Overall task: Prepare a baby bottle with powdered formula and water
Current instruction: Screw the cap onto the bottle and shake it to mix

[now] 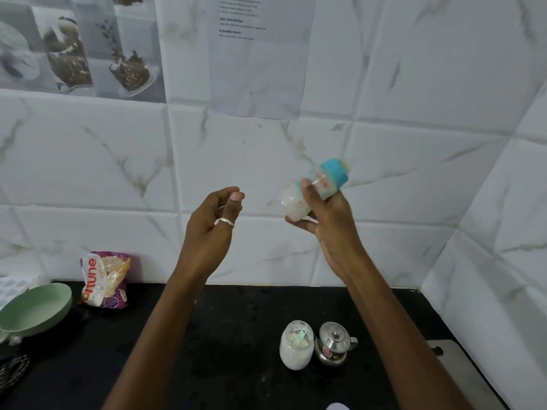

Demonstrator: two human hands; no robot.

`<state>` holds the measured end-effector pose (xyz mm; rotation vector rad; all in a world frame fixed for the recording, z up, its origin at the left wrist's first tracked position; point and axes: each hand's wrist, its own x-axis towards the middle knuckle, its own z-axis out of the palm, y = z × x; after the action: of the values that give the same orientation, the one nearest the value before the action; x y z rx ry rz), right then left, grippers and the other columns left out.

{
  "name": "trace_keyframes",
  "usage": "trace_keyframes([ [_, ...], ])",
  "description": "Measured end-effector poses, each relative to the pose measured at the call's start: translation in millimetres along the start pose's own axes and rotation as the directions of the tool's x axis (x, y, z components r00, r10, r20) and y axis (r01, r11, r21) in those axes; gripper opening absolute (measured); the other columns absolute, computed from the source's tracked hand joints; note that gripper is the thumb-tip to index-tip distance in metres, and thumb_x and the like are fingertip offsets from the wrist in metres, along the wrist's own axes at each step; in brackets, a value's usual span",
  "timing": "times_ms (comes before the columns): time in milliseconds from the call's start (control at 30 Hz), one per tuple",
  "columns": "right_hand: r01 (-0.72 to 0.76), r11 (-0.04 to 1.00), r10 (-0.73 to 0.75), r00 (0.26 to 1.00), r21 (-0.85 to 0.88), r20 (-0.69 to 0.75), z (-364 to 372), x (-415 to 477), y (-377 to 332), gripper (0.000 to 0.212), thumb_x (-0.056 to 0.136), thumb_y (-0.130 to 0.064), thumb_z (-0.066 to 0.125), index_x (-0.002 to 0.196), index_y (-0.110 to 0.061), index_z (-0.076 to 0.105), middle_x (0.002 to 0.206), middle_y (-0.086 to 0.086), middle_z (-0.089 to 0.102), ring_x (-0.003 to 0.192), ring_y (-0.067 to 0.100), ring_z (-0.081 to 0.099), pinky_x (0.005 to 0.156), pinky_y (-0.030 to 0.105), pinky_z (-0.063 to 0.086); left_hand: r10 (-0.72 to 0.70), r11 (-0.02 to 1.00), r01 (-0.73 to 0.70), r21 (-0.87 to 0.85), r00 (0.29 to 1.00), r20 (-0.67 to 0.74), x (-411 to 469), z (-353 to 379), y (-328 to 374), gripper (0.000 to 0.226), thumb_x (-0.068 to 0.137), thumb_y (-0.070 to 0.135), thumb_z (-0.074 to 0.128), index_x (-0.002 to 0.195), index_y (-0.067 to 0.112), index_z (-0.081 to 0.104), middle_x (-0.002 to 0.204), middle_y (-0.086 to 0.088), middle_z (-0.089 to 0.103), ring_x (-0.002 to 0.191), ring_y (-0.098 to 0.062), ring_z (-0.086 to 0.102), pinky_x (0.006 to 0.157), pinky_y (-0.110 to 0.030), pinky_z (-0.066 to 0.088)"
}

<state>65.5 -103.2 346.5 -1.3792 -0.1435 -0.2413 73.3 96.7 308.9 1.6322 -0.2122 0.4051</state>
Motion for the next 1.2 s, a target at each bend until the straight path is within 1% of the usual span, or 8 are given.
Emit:
trace_keyframes([
  [267,0.009,0.997,-0.01,1.0,0.081,0.004,2,1,-1,0.042,0.09,-0.036,0.069,0.126,-0.017,0.059,0.117,0.003,0.074,0.111,0.024,0.073,0.084,0.042,0.063,0.015,1.0,-0.015,-0.013,1.0,-0.002,-1,-2,6,0.05,0.091,0.069,0.05,0.125,0.037,0.067,0.12,0.024,0.072,0.12,-0.005,0.066,0.109,-0.047,0.052],
  [400,-0.052,0.989,0.072,0.987,-0.14,0.145,1,-4,5,0.032,0.093,-0.031,0.07,0.121,-0.017,0.064,0.117,0.003,0.074,0.11,0.021,0.072,0.083,0.038,0.063,0.003,1.0,-0.003,-0.024,1.0,-0.001,1,-1,7,0.042,0.092,0.066,0.051,0.121,0.041,0.066,0.117,0.023,0.073,0.116,-0.001,0.067,0.109,-0.046,0.052],
  [500,-0.014,0.987,0.015,1.0,0.16,-0.006,-4,1,1,0.048,0.088,-0.038,0.07,0.128,-0.013,0.06,0.123,0.008,0.072,0.113,0.028,0.072,0.083,0.045,0.062,0.007,1.0,-0.007,-0.015,1.0,0.01,1,-2,4,0.031,0.097,0.066,0.052,0.117,0.047,0.066,0.12,0.025,0.072,0.12,-0.004,0.066,0.11,-0.047,0.051],
  [667,-0.091,0.993,0.098,0.989,-0.071,0.111,-9,-2,5,0.029,0.095,-0.028,0.069,0.12,-0.016,0.064,0.122,0.009,0.073,0.114,0.024,0.071,0.083,0.042,0.063,-0.005,0.999,0.005,-0.032,1.0,0.007,1,-1,5,0.031,0.097,0.062,0.052,0.118,0.044,0.066,0.118,0.024,0.073,0.115,-0.001,0.067,0.109,-0.046,0.052],
  [800,-0.024,0.984,0.025,1.0,0.175,-0.003,-14,0,1,0.046,0.085,-0.035,0.071,0.125,-0.015,0.06,0.123,0.008,0.073,0.115,0.028,0.071,0.086,0.048,0.062,0.003,1.0,-0.003,-0.016,1.0,0.02,0,0,2,0.03,0.096,0.067,0.052,0.115,0.048,0.066,0.12,0.025,0.072,0.119,-0.005,0.066,0.109,-0.048,0.052],
  [933,-0.082,0.992,0.094,0.986,-0.091,0.137,-14,-7,2,0.044,0.085,-0.034,0.073,0.123,-0.015,0.064,0.121,0.007,0.074,0.113,0.023,0.071,0.083,0.041,0.062,-0.006,0.998,0.007,-0.055,1.0,0.006,0,3,7,0.04,0.09,0.07,0.053,0.117,0.043,0.067,0.117,0.023,0.073,0.116,-0.004,0.068,0.109,-0.046,0.052],
  [1067,-0.031,0.979,0.033,0.999,0.202,-0.009,-14,-3,0,0.046,0.089,-0.031,0.07,0.128,-0.011,0.057,0.126,0.012,0.07,0.117,0.03,0.07,0.091,0.053,0.06,-0.003,0.999,0.004,-0.052,1.0,0.02,-3,3,7,0.038,0.094,0.068,0.055,0.12,0.042,0.067,0.12,0.023,0.073,0.118,-0.005,0.067,0.109,-0.047,0.052],
  [1200,-0.063,0.994,0.075,0.986,-0.086,0.149,-13,-9,2,0.049,0.08,-0.031,0.076,0.124,-0.014,0.062,0.124,0.009,0.073,0.116,0.025,0.07,0.089,0.045,0.061,-0.002,0.999,0.003,-0.053,1.0,0.015,-2,2,9,0.036,0.095,0.066,0.054,0.118,0.043,0.067,0.118,0.023,0.073,0.117,-0.004,0.068,0.108,-0.047,0.053],
])
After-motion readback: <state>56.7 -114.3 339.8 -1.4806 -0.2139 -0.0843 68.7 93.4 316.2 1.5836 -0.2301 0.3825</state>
